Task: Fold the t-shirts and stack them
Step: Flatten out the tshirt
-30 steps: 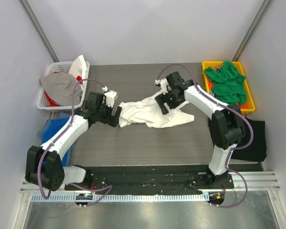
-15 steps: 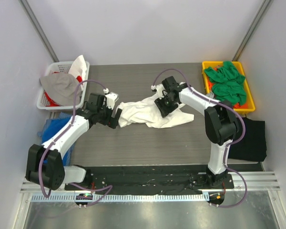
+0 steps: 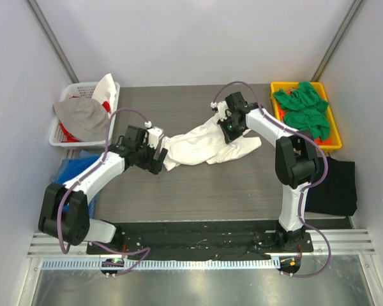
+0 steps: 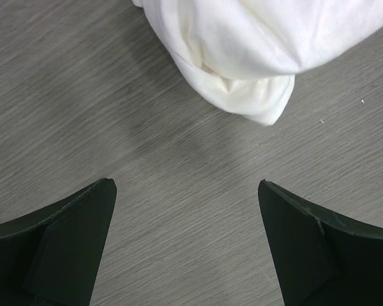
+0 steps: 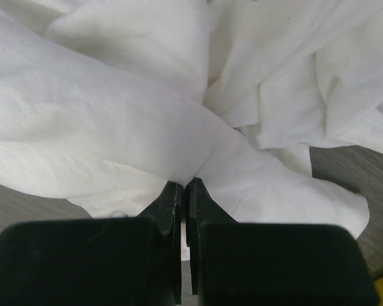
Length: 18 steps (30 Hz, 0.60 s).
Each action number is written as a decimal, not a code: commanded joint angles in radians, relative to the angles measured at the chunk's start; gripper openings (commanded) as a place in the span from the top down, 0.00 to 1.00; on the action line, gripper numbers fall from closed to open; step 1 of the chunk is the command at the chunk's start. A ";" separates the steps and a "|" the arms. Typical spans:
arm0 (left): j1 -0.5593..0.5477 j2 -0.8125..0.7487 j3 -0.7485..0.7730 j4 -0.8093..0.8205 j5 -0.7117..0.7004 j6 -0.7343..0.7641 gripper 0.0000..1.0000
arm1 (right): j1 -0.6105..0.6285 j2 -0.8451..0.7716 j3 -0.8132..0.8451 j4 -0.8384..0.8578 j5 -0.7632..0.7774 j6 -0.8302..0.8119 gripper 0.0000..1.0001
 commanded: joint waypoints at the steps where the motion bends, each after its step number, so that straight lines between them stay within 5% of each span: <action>1: -0.047 0.066 0.043 0.040 0.034 -0.032 0.00 | -0.025 -0.043 0.099 -0.020 0.024 -0.020 0.99; 18: -0.160 0.313 0.124 0.189 0.025 -0.147 0.00 | -0.025 -0.059 0.157 -0.084 -0.037 -0.003 0.99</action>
